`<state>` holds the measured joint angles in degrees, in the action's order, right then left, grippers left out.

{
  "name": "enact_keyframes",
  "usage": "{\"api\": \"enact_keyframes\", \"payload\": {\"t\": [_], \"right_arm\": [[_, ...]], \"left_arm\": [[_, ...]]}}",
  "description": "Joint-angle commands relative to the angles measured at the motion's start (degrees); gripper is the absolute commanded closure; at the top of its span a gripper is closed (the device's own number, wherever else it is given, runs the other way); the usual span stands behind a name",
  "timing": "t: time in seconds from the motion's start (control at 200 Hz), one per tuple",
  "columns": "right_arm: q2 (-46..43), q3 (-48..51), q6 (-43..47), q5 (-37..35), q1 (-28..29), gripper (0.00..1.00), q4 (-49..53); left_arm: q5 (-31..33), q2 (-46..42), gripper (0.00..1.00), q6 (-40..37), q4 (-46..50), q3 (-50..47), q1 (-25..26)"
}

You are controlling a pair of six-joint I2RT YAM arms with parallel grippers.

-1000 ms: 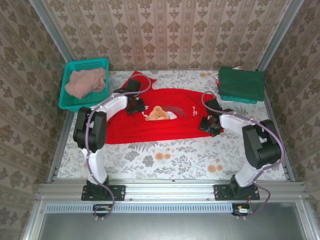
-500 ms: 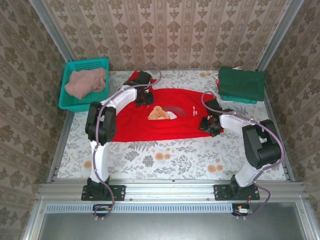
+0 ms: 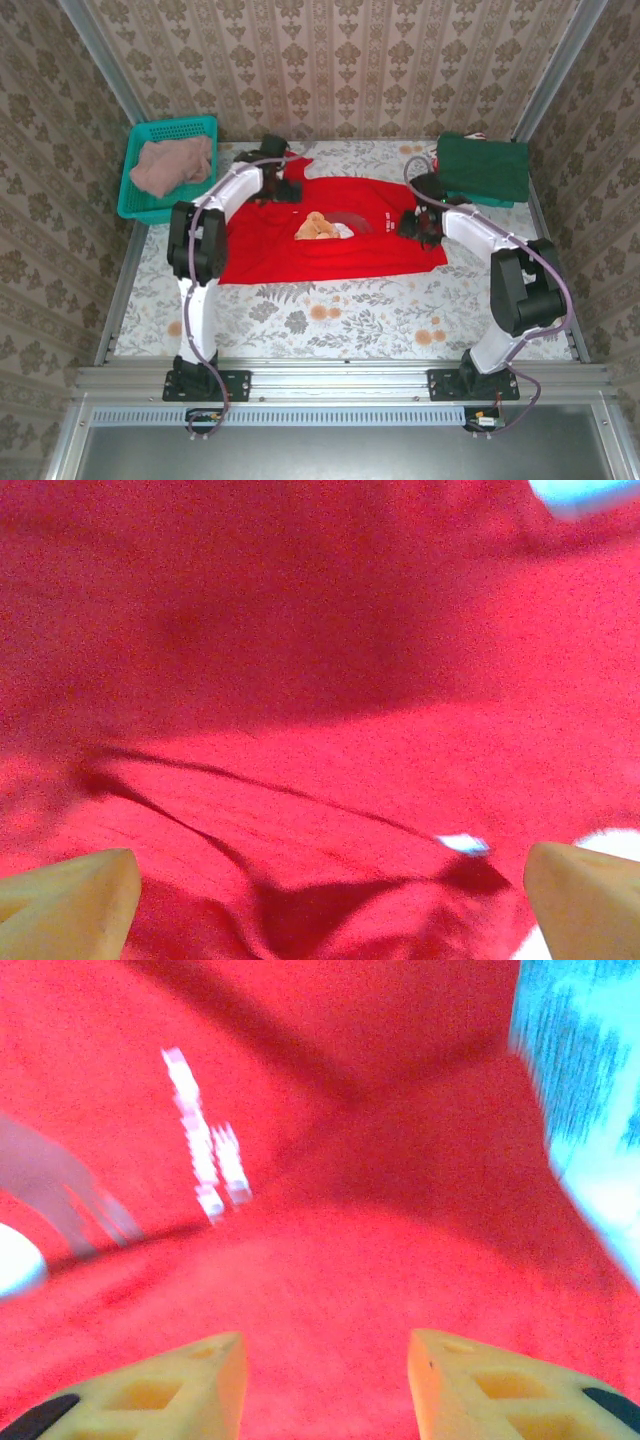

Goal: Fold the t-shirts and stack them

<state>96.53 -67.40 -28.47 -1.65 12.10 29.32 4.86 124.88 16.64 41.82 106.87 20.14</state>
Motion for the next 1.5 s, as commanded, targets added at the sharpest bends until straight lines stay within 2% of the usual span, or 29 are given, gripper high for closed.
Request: {"api": "enact_keyframes", "payload": {"t": [0.0, 0.225, 0.36, 0.44, 0.665, 0.905, 1.025, 1.105, 1.18, 1.29, 1.385, 1.495], "right_arm": [[4.4, -7.43, 2.96, -3.9, -1.73, 0.48, 3.58], [18.48, -24.12, 6.55, -3.07, -5.1, 0.41, 8.12], [27.35, -34.33, 7.68, -4.02, -6.16, 0.42, 12.74], [30.78, -38.06, 7.69, -6.16, -6.38, 0.42, 15.1], [35.24, -42.02, 7.23, -4.57, -7.76, 0.41, 15.54], [39.32, -45.32, 5.95, -0.52, -9.44, 0.41, 17.18], [40.3, -45.58, 5.41, 2.53, -10.03, 0.43, 17.35], [40.45, -45.13, 5.27, 4.08, -10.23, 0.5, 17.17], [40.4, -44.76, 5.11, 6.44, -10.25, 0.59, 16.46], [40.19, -43.95, 4.86, 8.93, -10.25, 0.7, 15.91], [38.59, -41.17, 4.91, 9.14, -10.16, 0.79, 15.17], [34.37, -35.12, 5.09, 8.49, -10.19, 0.86, 12.92]], "left_arm": [[2.24, -0.56, 0.0, -2.69, -0.82, 7.1, -4.06], [-5.49, 14.48, 0.0, -1.83, -3.0, 25.28, -6.2], [-9.66, 23.04, 0.03, 0.31, -4.77, 35.16, -6.92], [-10.81, 26.53, 0.06, 1.45, -6.23, 37.92, -7.28], [-12.45, 31.05, 0.14, 6.22, -8.12, 38.77, -8.52], [-8.33, 32.79, 0.36, 8.29, -4.1, 38.89, -9.58], [-10.24, 33.52, 0.48, 8.2, -2.5, 39.59, -10.2], [-10.67, 33.41, 0.59, 7.56, -0.9, 39.64, -10.06], [-11.57, 33.11, 0.76, 6.59, 0.5, 39.64, -9.86], [-12.59, 32.42, 0.86, 4.12, 3.82, 39.5, -9.26], [-11.37, 31.11, 1.0, 1.17, 7.53, 38.21, -8.5], [-11.03, 27.86, 1.0, -0.72, 9.07, 33.21, -7.99]]}}
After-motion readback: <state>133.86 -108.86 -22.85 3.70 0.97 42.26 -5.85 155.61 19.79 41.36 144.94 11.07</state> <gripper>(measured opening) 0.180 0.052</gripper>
